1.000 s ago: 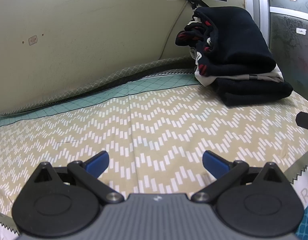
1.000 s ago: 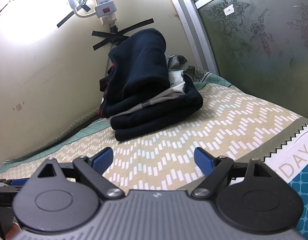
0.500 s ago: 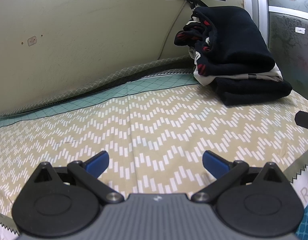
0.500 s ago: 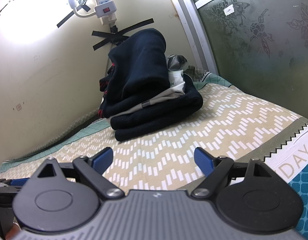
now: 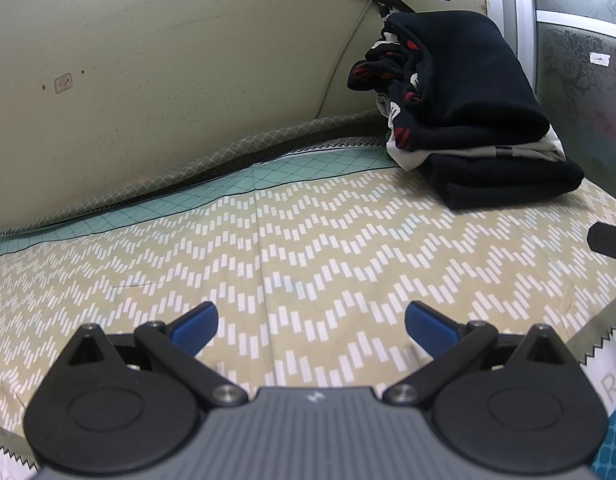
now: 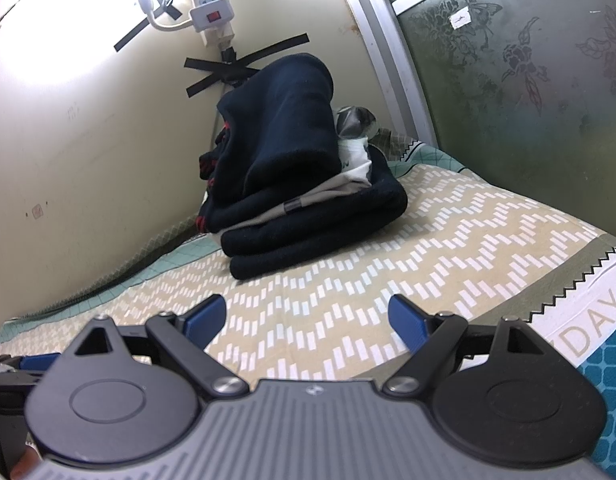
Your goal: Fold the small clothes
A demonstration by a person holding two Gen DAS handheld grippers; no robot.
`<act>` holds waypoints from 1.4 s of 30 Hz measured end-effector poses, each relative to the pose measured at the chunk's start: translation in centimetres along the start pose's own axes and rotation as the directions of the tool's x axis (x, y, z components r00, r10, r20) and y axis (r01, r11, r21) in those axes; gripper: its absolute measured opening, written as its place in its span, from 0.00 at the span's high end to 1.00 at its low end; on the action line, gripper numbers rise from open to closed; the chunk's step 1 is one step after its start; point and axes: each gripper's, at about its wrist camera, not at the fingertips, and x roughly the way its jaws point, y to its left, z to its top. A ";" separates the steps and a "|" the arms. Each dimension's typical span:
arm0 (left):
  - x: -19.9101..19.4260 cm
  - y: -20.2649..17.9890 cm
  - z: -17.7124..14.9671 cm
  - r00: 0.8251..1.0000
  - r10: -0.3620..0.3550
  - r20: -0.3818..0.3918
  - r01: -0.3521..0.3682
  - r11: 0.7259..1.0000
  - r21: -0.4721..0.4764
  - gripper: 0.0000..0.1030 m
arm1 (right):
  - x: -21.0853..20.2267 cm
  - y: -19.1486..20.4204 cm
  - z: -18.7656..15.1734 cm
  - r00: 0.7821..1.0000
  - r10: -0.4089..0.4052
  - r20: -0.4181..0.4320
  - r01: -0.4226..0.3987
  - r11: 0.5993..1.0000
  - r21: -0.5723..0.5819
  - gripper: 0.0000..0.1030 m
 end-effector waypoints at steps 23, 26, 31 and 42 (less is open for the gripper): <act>-0.1 0.1 -0.2 1.000 -0.006 0.000 0.006 1.000 0.010 0.00 | 0.1 0.0 0.1 1.000 0.002 0.000 -0.002 1.000 0.000 0.25; -0.1 0.1 -0.2 1.000 -0.006 0.000 0.006 1.000 0.011 0.00 | 0.1 0.0 0.1 1.000 0.002 0.000 -0.002 1.000 0.000 0.25; -0.1 0.1 -0.2 1.000 -0.006 0.000 0.006 1.000 0.011 0.00 | 0.1 0.0 0.1 1.000 0.002 0.000 -0.002 1.000 0.000 0.25; -0.1 0.1 -0.2 1.000 -0.006 0.000 0.006 1.000 0.011 0.00 | 0.2 -0.1 0.1 1.000 0.003 0.000 -0.003 1.000 -0.001 0.25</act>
